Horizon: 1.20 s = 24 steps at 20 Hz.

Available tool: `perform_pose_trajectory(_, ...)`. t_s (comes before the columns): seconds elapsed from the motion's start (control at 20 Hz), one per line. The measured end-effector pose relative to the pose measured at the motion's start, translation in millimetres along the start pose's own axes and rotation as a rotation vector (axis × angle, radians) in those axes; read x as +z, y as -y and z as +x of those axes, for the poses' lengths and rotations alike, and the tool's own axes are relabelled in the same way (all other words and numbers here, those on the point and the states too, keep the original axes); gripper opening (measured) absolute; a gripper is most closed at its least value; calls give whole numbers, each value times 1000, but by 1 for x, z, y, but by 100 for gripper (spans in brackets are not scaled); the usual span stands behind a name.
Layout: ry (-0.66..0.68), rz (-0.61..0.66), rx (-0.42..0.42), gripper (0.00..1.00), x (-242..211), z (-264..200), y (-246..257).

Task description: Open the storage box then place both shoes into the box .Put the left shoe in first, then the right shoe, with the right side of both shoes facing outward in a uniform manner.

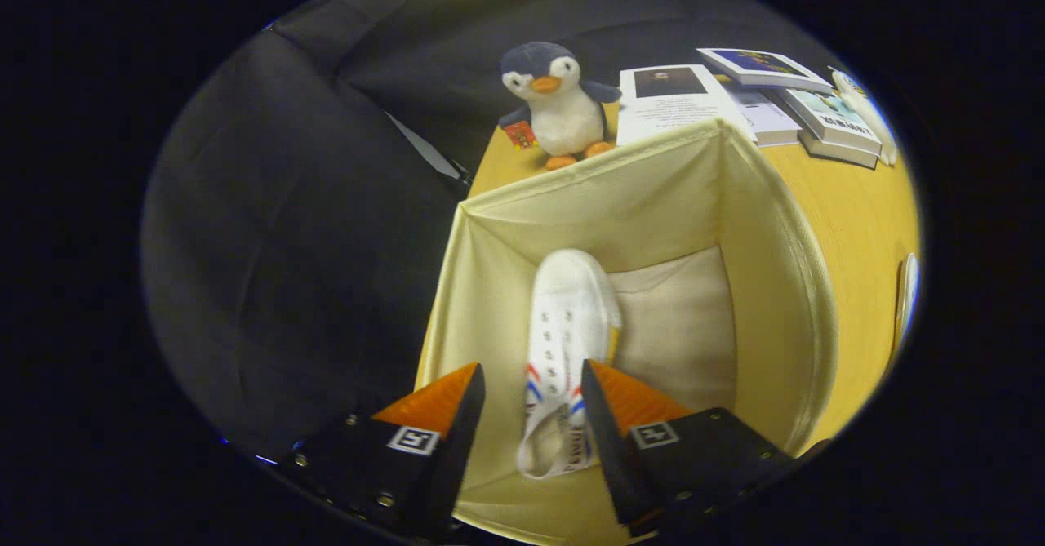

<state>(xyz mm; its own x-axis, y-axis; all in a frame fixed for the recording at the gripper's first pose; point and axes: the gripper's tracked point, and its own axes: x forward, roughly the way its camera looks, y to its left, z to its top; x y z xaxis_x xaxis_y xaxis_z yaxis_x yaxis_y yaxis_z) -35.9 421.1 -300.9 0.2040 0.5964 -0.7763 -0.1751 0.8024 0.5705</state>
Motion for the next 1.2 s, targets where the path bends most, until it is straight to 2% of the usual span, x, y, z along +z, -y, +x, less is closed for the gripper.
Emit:
perform_pose_trajectory(0.1, 14, -39, 9, 98, 4, -12, -1)
perform_pose_trajectory(0.4, 112, -176, 3, 98, 27, -72, 29)
perform_pose_trajectory(0.65, 240, -280, -85, 98, 56, -127, 77)
perform_pose_trajectory(0.95, 317, -273, -187, 98, 69, -178, 150)
perform_pose_trajectory(1.2, 351, -252, -307, 98, 65, -212, 230)
